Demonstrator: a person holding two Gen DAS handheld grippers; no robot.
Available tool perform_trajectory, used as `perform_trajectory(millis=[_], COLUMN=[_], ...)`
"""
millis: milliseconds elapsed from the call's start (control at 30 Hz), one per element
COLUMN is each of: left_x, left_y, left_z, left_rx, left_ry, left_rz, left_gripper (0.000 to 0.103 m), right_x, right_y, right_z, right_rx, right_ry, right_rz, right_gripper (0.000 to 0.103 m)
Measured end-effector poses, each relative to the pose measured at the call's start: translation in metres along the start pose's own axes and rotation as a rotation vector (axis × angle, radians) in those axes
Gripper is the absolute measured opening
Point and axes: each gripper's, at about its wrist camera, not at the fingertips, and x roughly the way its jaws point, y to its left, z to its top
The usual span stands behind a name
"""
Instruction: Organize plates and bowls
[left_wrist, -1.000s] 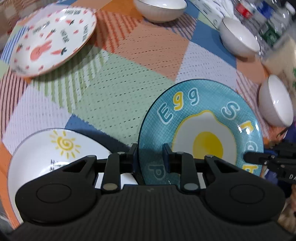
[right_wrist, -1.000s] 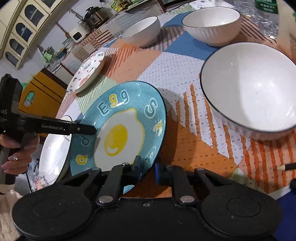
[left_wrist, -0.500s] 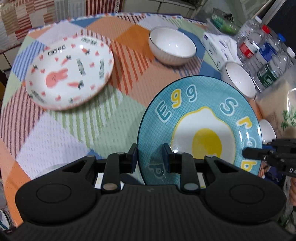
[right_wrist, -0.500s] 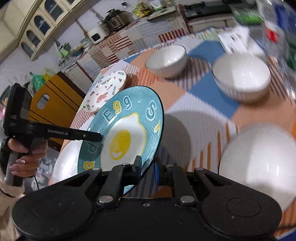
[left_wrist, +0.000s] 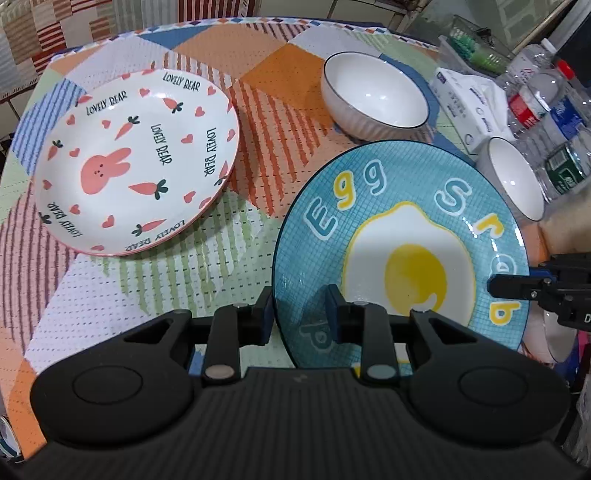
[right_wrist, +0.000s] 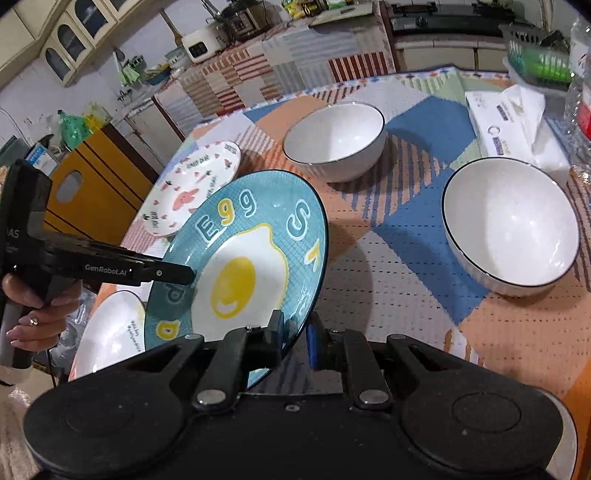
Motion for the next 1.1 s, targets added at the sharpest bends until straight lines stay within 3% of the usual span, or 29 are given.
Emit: perform_trajectory(millis=[367,833,1100], left_x=[0.031,0.027,0.013], left_y=[-0.004,-0.008,-0.004], left_z=[0.005,0.002,-0.004], left_rx=[0.006,0.025,-0.031], left_ry=[0.007,-0.027,-0.001], left_rz=[0.029,0.037,-0.001], left_gripper=[0.027,0.026,0.026], right_x=[0.033,0.052,0.044], right_y=[-0.023,-0.033,-0.012], right_z=[0.011,0.018,0.019], right_rx=[0.017,0.074,0.027], right_ry=[0.042,0.033,0.047], right_rz=[-0.045,-0.104,-0.213], right_gripper=[0.017,0.024,0.03])
